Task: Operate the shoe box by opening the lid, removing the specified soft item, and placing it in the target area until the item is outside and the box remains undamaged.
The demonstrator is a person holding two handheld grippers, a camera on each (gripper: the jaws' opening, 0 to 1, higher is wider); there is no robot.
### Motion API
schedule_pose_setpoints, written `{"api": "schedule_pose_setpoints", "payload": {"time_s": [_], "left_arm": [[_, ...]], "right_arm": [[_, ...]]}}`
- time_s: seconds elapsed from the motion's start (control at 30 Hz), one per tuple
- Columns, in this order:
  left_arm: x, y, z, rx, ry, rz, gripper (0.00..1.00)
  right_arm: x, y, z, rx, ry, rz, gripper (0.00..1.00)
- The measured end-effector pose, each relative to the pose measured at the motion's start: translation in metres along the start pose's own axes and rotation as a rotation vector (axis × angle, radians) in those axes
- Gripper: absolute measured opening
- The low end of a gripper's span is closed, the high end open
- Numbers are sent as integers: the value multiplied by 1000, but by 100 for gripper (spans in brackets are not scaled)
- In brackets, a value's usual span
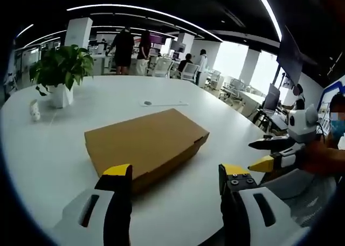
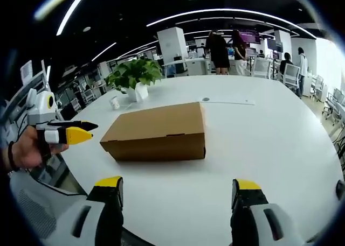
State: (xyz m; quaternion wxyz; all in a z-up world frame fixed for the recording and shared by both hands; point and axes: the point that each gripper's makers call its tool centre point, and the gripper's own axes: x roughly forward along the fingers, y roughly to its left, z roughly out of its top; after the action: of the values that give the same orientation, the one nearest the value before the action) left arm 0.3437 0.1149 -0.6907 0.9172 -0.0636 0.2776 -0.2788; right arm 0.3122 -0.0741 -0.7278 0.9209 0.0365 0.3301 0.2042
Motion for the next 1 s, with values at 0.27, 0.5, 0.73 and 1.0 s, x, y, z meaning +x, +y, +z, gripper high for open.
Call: {"api": "schedule_pose_setpoints", "payload": {"time_s": [0.27,0.5,0.73,1.0], "left_arm": [[-3,7,-2,-2,7,12,67],[-8,24,-4,-3,15,36,67],[-10,39,-10,-16,27,61,67],[-8,51,-13,-8,44,72,67]], "right_arm": [[-1,-4,-4,-5,20,-1,82],[1,-8,-5,15,24,-1,81],[11,-9,-4,14,39,7,81],[27,-7,5,-8,48,26,80]]}}
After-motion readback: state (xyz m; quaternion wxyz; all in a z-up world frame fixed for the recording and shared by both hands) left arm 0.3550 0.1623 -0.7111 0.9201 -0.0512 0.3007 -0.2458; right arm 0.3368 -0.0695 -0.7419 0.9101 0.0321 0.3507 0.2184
